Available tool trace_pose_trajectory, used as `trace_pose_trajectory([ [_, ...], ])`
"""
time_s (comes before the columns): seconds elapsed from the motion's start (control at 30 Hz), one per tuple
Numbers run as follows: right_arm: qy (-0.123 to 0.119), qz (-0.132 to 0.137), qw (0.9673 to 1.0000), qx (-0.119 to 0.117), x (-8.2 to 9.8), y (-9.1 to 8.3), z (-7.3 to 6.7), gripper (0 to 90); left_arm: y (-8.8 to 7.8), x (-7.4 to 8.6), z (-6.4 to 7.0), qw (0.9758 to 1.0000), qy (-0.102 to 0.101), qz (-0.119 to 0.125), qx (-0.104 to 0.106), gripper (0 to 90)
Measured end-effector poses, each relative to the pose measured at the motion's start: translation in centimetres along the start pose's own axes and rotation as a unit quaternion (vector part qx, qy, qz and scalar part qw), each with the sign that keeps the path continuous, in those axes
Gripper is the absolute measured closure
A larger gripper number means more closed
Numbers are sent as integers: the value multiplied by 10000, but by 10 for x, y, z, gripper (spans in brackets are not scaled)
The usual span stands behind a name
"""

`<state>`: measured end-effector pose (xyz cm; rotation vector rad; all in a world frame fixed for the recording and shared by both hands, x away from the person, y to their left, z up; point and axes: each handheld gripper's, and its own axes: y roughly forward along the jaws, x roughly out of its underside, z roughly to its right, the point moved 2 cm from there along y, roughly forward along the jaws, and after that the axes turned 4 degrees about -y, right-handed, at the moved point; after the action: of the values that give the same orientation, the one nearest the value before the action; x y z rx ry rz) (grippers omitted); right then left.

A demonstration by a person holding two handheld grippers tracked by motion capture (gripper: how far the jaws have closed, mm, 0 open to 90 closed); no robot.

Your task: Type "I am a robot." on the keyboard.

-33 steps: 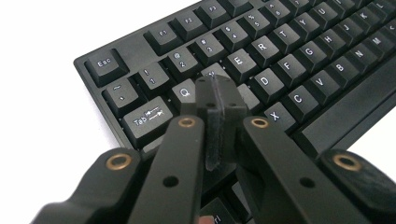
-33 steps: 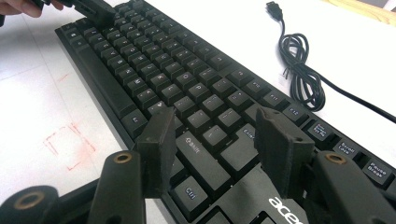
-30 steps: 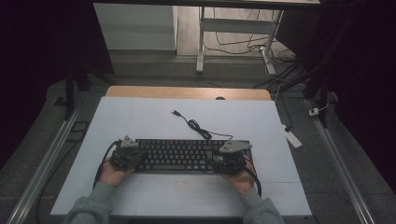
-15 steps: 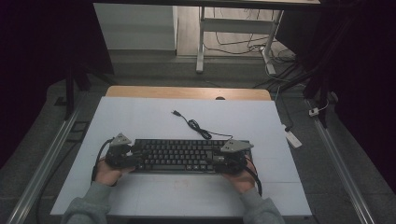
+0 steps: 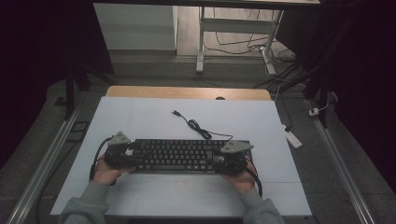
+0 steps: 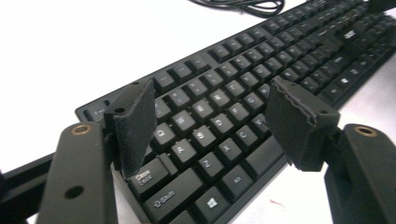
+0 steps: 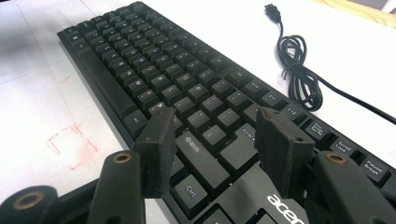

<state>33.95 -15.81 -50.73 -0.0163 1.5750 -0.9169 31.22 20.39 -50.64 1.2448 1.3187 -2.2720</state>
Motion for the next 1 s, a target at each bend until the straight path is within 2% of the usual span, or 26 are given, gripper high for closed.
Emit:
trace_pose_trajectory([
  [0.47,26,29,10000,44,9,-13,-1,482,5,-8,22,9990,343,10,280,298],
  [0.73,40,36,10000,38,10,-13,0,482,7,-11,33,9982,511,-17,325,298],
  [1.0,31,27,10000,31,10,-12,0,482,15,-9,43,9972,627,-141,375,310],
])
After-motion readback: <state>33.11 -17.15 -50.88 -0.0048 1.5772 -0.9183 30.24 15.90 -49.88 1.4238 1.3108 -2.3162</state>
